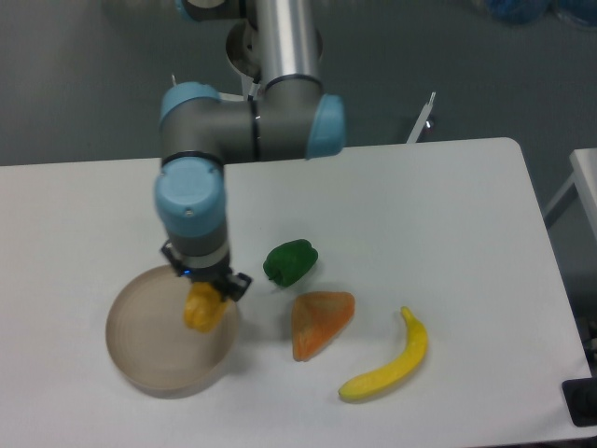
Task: Place the yellow pepper on the plate
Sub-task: 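Lower the yellow pepper onto the beige plate and open the gripper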
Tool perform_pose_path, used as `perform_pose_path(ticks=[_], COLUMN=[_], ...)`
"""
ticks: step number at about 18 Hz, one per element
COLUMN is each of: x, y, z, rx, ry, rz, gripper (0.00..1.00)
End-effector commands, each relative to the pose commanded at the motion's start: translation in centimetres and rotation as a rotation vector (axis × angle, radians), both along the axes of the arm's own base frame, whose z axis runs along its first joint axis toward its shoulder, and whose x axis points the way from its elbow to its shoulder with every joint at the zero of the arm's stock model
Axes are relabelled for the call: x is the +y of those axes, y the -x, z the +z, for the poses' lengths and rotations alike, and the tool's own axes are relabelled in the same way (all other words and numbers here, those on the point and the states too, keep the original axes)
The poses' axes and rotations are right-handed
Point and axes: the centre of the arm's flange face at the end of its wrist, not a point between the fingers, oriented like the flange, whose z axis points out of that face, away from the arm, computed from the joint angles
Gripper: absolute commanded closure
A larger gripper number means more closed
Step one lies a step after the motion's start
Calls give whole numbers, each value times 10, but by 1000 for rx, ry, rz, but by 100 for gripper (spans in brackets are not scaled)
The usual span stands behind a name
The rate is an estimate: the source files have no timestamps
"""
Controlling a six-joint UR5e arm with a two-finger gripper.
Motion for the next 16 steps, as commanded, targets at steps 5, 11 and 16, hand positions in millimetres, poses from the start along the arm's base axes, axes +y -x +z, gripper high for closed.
perform_pose_path(ticks=[5,11,16], x=[9,12,13], y=[-28,-32,-39], z=[-38,-58,-64], rx=[0,0,13], ry=[51,76,87], rz=[31,49,32], gripper=[60,60,53])
